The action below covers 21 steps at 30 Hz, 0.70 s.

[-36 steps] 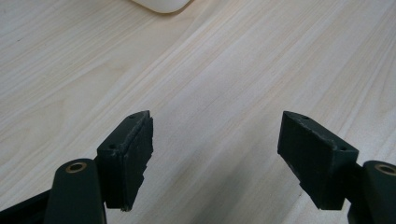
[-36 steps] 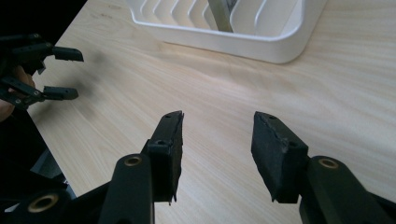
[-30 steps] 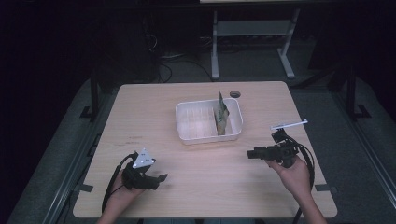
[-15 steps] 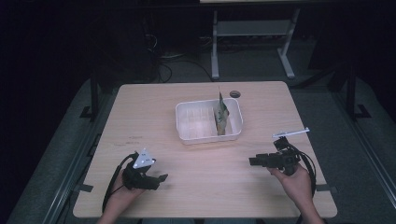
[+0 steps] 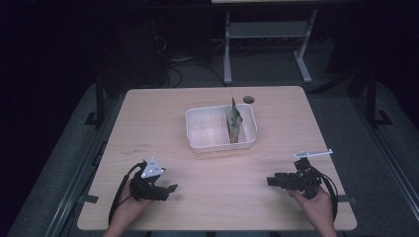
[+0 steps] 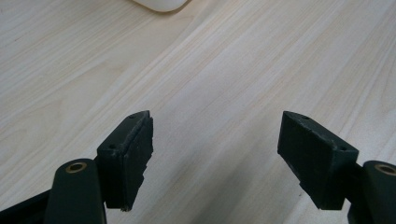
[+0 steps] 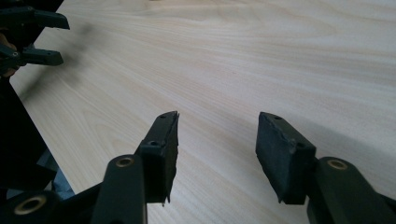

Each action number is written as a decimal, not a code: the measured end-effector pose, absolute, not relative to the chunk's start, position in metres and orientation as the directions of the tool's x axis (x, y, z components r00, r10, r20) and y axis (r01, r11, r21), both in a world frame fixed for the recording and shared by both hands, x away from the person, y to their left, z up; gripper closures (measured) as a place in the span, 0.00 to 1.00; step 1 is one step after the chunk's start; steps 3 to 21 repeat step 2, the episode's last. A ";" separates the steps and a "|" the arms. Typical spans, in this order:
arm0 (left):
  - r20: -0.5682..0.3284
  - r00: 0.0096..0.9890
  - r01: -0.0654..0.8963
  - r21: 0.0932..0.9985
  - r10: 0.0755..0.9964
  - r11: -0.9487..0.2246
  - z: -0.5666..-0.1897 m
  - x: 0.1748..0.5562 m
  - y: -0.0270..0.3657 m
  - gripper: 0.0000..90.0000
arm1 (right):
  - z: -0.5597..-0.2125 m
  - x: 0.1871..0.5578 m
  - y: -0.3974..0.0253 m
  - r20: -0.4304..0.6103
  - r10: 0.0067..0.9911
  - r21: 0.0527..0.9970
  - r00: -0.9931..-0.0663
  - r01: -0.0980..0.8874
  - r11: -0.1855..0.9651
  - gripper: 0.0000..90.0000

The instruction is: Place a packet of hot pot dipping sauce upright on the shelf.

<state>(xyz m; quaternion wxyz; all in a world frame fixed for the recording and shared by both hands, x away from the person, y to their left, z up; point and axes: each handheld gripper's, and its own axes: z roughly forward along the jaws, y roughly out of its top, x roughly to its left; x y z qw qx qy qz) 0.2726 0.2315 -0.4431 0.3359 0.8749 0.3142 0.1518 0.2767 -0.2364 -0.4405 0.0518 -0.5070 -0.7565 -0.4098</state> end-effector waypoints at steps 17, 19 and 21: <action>0.055 0.757 0.447 0.683 0.651 -0.577 -0.443 0.273 0.232 0.29 | -0.441 0.273 -0.236 0.494 0.721 0.576 -0.487 0.804 0.148 0.52; 0.055 0.757 0.447 0.683 0.651 -0.577 -0.443 0.273 0.232 0.29 | -0.441 0.273 -0.236 0.494 0.721 0.576 -0.487 0.804 0.148 0.52; 0.055 0.757 0.447 0.683 0.651 -0.577 -0.443 0.273 0.232 0.29 | -0.441 0.273 -0.236 0.494 0.721 0.576 -0.487 0.804 0.148 0.52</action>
